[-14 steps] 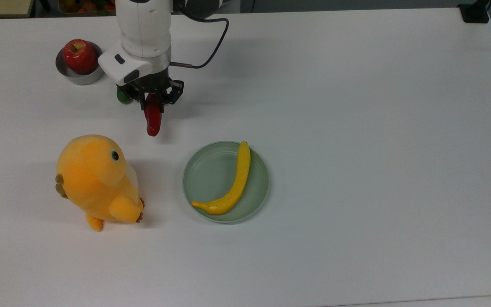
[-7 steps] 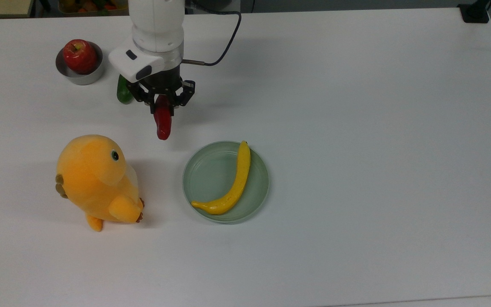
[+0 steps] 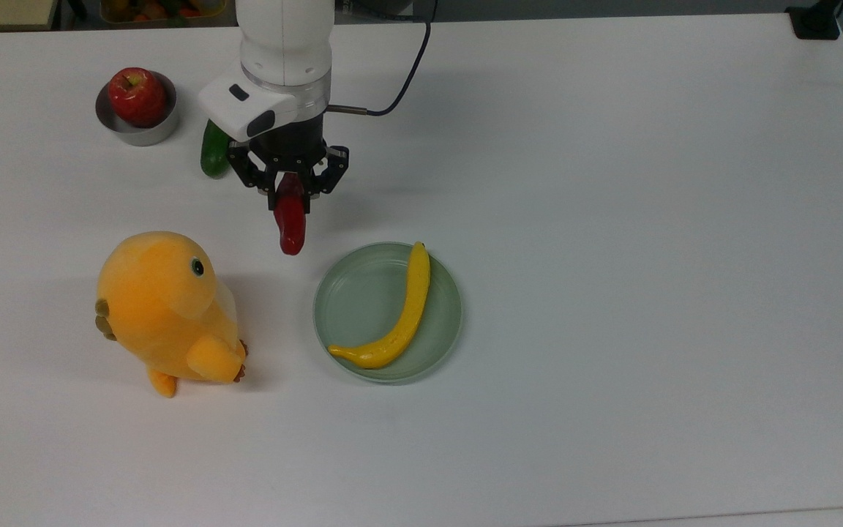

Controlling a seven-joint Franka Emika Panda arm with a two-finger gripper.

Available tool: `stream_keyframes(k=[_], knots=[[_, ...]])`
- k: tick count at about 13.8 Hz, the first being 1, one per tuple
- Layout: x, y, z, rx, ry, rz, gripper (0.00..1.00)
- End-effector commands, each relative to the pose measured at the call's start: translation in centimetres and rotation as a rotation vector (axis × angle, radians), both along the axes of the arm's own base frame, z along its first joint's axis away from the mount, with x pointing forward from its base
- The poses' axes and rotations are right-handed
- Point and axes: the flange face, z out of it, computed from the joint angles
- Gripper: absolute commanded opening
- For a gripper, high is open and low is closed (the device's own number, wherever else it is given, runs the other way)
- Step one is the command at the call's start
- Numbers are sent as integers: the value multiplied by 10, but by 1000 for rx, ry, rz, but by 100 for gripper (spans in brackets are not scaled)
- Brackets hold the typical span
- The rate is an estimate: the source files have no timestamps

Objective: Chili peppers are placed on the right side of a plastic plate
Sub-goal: 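Carry the chili pepper to the green plate beside the banana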

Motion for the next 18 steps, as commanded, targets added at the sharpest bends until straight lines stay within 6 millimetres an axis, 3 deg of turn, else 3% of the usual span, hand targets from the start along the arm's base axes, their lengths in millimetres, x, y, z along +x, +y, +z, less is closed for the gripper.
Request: stream_keyframes(k=[1,4,6,7,8,18], knots=[[33,4,6,12,-103,-3,1],[39,1,4,7,-133,6,1],[45,2,-12,3,-121,10,1],[51,2,-2,0,-158,17,1],[54,1,-5,-7,-179,26,1],[67,-3,-50,-43,-195,66,3]])
